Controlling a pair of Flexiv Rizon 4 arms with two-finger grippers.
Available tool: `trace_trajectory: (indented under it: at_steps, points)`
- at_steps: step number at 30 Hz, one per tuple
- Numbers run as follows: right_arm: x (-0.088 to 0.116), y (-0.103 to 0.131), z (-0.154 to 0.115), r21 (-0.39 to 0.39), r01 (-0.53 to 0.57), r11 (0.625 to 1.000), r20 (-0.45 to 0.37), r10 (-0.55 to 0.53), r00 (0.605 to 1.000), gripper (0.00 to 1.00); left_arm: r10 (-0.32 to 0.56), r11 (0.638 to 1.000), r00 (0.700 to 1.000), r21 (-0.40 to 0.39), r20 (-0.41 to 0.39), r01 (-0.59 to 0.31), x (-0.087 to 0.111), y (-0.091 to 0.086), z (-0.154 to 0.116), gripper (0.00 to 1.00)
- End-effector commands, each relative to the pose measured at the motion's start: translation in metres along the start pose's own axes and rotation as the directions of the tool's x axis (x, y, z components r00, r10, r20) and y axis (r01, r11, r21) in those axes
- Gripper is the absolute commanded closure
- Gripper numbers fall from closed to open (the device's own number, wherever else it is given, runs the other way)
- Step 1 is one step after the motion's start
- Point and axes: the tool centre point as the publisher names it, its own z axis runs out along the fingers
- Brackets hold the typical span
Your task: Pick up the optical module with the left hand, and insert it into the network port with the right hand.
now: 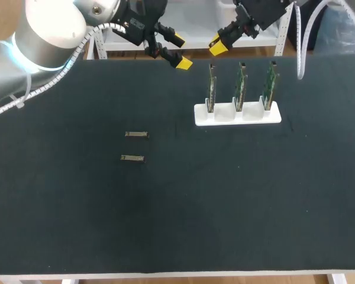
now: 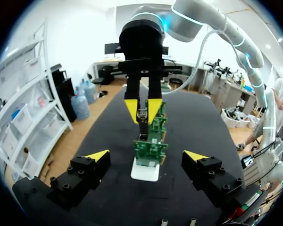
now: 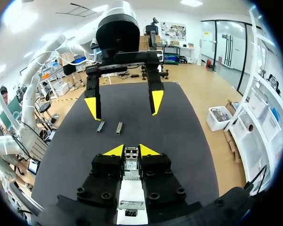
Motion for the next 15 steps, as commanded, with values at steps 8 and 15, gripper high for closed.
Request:
trace_trajectory:
  at_steps: [8,15]
  points:
    - [-0.0031,-0.0058,0.0021,-0.455,0.008,0.890,0.003,-0.008,1.000,1.00,0.000,1.000,1.000,-0.002,-0.002,0.000,0.0000,-0.0008,-0.0002,0.00]
    - [-0.0035,-0.0043,0.0013,-0.452,0.007,0.892,0.001,-0.007,1.000,1.00,0.000,1.000,1.000,-0.002,-0.002,0.000,0.0000,-0.0008,-0.0002,0.00]
